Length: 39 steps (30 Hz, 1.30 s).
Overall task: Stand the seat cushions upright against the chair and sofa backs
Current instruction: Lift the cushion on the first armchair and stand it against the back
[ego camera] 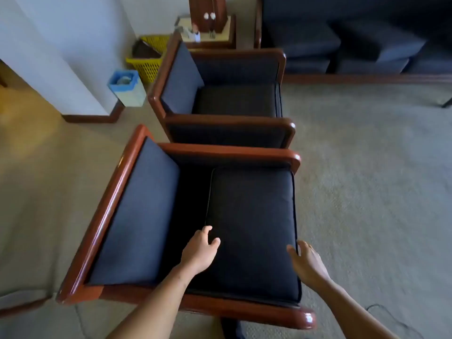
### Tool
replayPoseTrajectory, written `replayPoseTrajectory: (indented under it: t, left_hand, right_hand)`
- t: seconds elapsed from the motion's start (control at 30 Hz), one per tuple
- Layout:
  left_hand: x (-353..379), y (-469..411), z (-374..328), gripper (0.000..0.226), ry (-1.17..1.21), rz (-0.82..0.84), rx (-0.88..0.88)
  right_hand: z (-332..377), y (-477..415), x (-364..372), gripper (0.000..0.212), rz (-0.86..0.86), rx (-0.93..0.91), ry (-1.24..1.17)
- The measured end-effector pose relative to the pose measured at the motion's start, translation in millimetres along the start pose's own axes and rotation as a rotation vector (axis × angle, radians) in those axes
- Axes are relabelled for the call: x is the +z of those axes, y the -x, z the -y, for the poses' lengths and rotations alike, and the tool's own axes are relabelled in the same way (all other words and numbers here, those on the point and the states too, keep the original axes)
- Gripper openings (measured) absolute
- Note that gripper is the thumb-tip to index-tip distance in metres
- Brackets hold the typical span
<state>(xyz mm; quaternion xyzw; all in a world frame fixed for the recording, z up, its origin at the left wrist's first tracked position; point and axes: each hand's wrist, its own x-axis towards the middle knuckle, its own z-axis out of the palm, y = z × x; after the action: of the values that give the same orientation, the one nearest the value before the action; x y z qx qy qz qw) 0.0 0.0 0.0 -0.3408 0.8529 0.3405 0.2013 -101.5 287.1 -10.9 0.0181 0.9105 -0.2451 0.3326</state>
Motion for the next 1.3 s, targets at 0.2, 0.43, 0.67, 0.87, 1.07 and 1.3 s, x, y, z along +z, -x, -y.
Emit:
replayPoseTrajectory:
  t: [0.2,0.43,0.67,0.87,1.07,1.3]
  left_hand:
    - [64,-48,66,0.09,0.13,0.196,-0.268]
    - [128,-92,99,0.102,0.472,0.085,-0.467]
    - [139,-124,126,0.123,0.719,0.06,-0.514]
    - [123,-117,116,0.121,0.74,0.113,-0.497]
    - [63,-69,85,0.104,0.726,0.148,-0.367]
    - [-22,4,25,0.103,0.602,0.169,-0.293]
  right_hand:
    - [-45,-45,63,0.064,0.104,0.269,-0.071]
    - [-72,-90,102,0.064,0.07,0.44,-0.304]
    - [-115,-107,117,0.074,0.034,0.376,-0.591]
    - [-105,-94,108,0.053,0.071,0.304,-0.73]
    - [-79,-51,58,0.049,0.093,0.218,-0.769]
    - [-38,10,-20,0.067,0.053,0.082,-0.812]
